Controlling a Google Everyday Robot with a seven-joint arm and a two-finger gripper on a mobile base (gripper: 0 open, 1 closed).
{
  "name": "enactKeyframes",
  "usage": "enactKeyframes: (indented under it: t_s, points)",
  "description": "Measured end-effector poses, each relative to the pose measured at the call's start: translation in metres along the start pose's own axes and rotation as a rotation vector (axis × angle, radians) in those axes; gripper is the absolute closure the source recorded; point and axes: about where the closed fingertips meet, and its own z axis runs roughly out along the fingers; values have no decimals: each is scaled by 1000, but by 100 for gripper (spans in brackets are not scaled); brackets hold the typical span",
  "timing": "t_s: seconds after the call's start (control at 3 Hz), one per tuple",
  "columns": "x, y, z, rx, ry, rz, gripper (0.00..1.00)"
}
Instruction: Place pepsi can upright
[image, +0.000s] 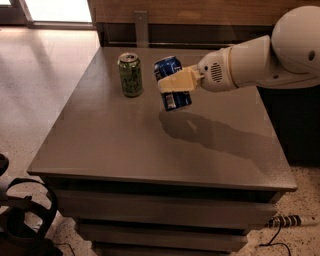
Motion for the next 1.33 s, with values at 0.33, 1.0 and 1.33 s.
enactKeyframes:
  t_s: [0.33,1.0,1.33]
  points:
    - [-1,11,7,-40,-73,-96,100]
    - [14,15,16,-3,-167,-126,100]
    - [23,6,23,12,-182,-116,100]
